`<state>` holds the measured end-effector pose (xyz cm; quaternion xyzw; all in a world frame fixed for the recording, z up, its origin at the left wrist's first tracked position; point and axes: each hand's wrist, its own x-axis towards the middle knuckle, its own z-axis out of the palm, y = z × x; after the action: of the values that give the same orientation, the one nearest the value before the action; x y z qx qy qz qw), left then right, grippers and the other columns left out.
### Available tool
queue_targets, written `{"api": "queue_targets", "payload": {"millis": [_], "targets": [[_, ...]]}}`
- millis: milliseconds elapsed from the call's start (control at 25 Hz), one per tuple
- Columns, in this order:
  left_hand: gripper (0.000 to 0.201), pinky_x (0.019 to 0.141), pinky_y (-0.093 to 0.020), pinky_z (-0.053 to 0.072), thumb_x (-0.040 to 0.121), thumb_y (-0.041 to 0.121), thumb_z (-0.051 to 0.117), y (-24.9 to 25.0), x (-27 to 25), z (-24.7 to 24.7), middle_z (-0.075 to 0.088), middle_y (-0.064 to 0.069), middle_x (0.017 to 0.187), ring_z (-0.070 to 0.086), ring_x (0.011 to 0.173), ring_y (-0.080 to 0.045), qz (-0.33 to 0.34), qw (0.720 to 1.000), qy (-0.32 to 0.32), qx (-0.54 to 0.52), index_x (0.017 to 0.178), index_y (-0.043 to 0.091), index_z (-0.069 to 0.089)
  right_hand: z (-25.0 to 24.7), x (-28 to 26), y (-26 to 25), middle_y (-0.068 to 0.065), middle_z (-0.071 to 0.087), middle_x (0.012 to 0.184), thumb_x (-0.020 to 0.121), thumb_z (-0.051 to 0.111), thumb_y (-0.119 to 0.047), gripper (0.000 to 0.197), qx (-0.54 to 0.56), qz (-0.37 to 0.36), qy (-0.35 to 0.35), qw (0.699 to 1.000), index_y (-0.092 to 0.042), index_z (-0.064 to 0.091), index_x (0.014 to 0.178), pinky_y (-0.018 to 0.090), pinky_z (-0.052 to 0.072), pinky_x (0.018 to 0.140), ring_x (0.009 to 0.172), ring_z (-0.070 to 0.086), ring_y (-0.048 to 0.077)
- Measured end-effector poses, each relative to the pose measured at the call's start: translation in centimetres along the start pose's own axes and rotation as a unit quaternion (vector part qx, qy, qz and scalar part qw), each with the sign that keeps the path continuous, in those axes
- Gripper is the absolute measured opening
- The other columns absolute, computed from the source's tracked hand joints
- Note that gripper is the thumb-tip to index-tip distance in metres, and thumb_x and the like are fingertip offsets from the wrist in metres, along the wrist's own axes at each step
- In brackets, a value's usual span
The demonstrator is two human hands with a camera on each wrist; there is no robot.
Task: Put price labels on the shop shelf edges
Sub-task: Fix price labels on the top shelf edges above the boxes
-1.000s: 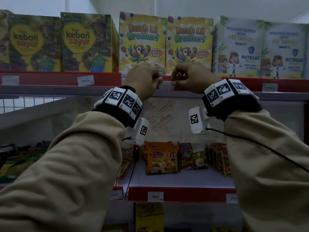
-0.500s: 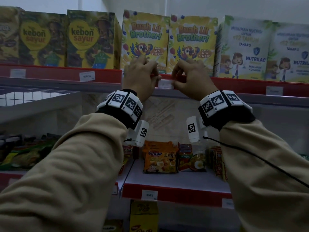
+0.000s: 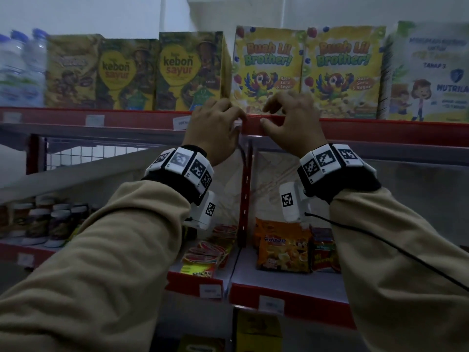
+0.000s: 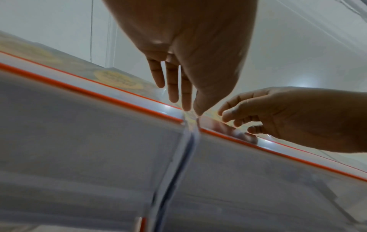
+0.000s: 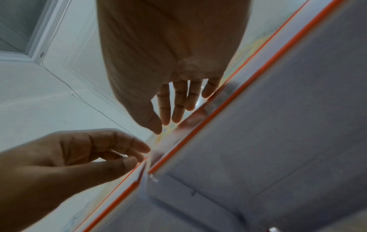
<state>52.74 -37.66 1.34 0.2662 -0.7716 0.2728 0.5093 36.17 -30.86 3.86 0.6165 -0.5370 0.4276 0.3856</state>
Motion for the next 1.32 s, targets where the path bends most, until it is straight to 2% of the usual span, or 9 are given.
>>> {"api": "queue_targets", "payload": {"millis": [200, 360, 560, 680, 880, 1040, 1120, 1200, 1320], "targets": [[0.032, 0.093, -0.04, 0.034, 0.089, 0.031, 0.05, -7.8, -1.0, -1.5, 0.052, -0.007, 0.12, 0.044, 0.115, -0.029, 0.009, 0.995, -0.03, 0.093, 0.118, 0.019, 0.058, 4.9, 1.2, -5.9, -0.007, 0.064, 0.107, 0.081, 0.059, -0.038, 0.033, -0.007, 0.01, 0.027, 1.0, -0.026, 0.06, 0.112, 0.044, 0.033, 0.096, 0.112, 0.046, 0.025], [0.033, 0.09, -0.042, 0.039, 0.092, 0.028, 0.05, -11.6, -1.9, -1.4, 0.054, -0.008, 0.117, 0.047, 0.107, -0.031, 0.022, 0.999, -0.01, 0.039, 0.122, 0.018, 0.059, 6.8, 1.2, -8.1, 0.002, 0.065, 0.108, 0.082, 0.057, -0.033, 0.03, -0.068, 0.04, 0.073, 0.994, -0.024, 0.065, 0.11, 0.043, 0.032, 0.095, 0.111, 0.047, 0.029], [0.036, 0.088, -0.04, 0.04, 0.092, 0.031, 0.05, -13.2, -2.5, -0.5, 0.053, -0.006, 0.12, 0.048, 0.108, -0.028, 0.046, 0.999, 0.013, -0.008, 0.124, 0.017, 0.058, 7.6, 0.2, -10.3, 0.012, 0.068, 0.102, 0.085, 0.056, -0.013, 0.031, -0.08, 0.078, 0.114, 0.987, -0.013, 0.066, 0.113, 0.037, 0.044, 0.087, 0.098, 0.059, 0.029], [0.035, 0.087, -0.038, 0.038, 0.092, 0.03, 0.051, -13.5, -2.7, 0.1, 0.053, -0.006, 0.12, 0.047, 0.109, -0.028, 0.047, 0.998, 0.032, -0.028, 0.122, 0.016, 0.058, 7.7, -0.3, -11.6, 0.011, 0.069, 0.103, 0.083, 0.056, -0.009, 0.033, -0.069, 0.102, 0.126, 0.984, -0.013, 0.065, 0.115, 0.037, 0.048, 0.088, 0.097, 0.063, 0.028], [0.032, 0.088, -0.037, 0.036, 0.092, 0.028, 0.047, -13.6, -2.9, 0.3, 0.052, -0.006, 0.122, 0.046, 0.111, -0.027, 0.04, 0.997, 0.045, -0.043, 0.12, 0.017, 0.058, 7.9, -0.4, -12.6, 0.011, 0.069, 0.107, 0.081, 0.059, -0.015, 0.04, -0.062, 0.193, 0.135, 0.97, -0.014, 0.063, 0.12, 0.039, 0.049, 0.094, 0.101, 0.063, 0.03], [0.032, 0.089, -0.036, 0.035, 0.092, 0.029, 0.048, -13.9, -2.9, 0.3, 0.052, -0.005, 0.123, 0.045, 0.112, -0.026, 0.044, 0.997, 0.04, -0.052, 0.12, 0.018, 0.058, 8.4, -0.8, -12.8, 0.007, 0.07, 0.104, 0.08, 0.062, -0.013, 0.04, -0.018, 0.192, 0.163, 0.968, -0.015, 0.064, 0.119, 0.037, 0.051, 0.091, 0.095, 0.065, 0.024], [0.035, 0.09, -0.037, 0.036, 0.09, 0.03, 0.051, -14.1, -2.8, 0.3, 0.052, -0.005, 0.123, 0.045, 0.112, -0.027, 0.04, 0.997, 0.042, -0.053, 0.123, 0.018, 0.056, 8.5, -0.8, -12.6, 0.006, 0.066, 0.109, 0.079, 0.063, -0.014, 0.04, 0.003, 0.193, 0.168, 0.967, -0.015, 0.061, 0.119, 0.033, 0.048, 0.092, 0.1, 0.06, 0.024], [0.042, 0.091, -0.038, 0.035, 0.088, 0.035, 0.054, -14.4, -2.9, 0.3, 0.051, -0.005, 0.124, 0.044, 0.114, -0.027, 0.028, 0.997, 0.041, -0.054, 0.128, 0.019, 0.053, 8.5, -0.6, -12.3, 0.005, 0.058, 0.116, 0.079, 0.064, -0.023, 0.04, -0.038, 0.199, 0.134, 0.97, -0.02, 0.058, 0.118, 0.03, 0.038, 0.093, 0.11, 0.05, 0.026], [0.045, 0.092, -0.038, 0.033, 0.088, 0.04, 0.055, -15.0, -3.1, 0.2, 0.05, -0.004, 0.123, 0.043, 0.115, -0.026, 0.025, 0.998, 0.042, -0.045, 0.128, 0.021, 0.053, 8.3, 0.2, -12.5, 0.008, 0.046, 0.123, 0.074, 0.066, -0.042, 0.041, -0.123, 0.223, 0.061, 0.965, -0.026, 0.054, 0.11, 0.04, 0.033, 0.094, 0.121, 0.035, 0.03]]}}
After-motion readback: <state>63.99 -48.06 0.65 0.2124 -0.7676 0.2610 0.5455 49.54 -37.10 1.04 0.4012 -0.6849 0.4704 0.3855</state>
